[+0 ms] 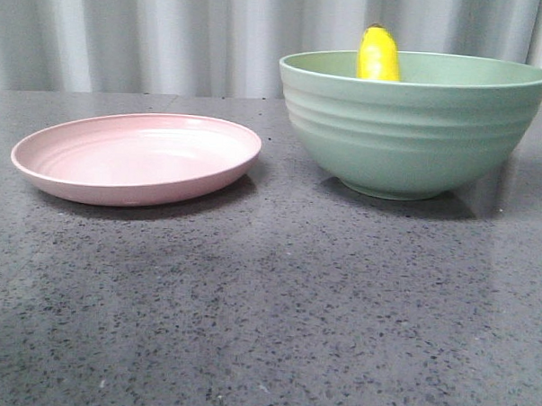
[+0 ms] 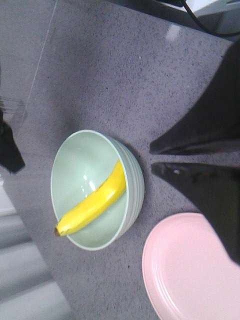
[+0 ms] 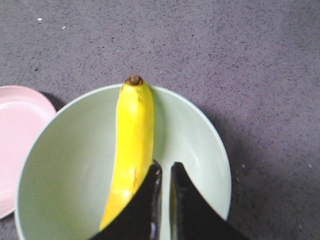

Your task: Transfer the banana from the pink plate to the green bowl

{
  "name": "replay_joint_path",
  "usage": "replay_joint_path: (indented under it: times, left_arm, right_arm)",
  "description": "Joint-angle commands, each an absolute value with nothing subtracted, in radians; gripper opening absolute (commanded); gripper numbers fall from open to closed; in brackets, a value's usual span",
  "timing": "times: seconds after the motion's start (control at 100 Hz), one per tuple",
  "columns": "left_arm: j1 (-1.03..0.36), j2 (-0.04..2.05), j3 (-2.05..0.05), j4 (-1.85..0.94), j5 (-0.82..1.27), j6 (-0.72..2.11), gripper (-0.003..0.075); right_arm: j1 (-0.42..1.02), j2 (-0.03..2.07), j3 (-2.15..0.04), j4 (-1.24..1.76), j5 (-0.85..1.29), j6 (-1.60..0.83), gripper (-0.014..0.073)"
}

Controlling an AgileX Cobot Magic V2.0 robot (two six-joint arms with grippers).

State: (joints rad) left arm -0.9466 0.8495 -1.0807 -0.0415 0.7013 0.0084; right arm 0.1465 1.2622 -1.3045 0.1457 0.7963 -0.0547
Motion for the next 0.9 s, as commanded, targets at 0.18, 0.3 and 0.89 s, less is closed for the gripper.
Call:
replay_joint_path:
  times: [0.18, 0.3, 0.89]
  left_arm:
    - [-0.954, 0.607, -0.908, 0.012, 0.488, 0.0, -0.0019]
    - [-0.954, 0.497, -0.803, 0.012, 0.441, 0.0, -0.0019]
    - [-0.954, 0.107, -0.441, 0.01, 0.353, 0.0, -0.0019]
  right_arm:
    - [0.145, 0.928, -1.08, 0.14, 0.651, -0.075, -0.008]
    - [0.145, 0.774, -0.944, 0.14, 0.572, -0.075, -0.008]
    - [0.145, 0.098, -0.522, 0.115, 0.497, -0.075, -0.008]
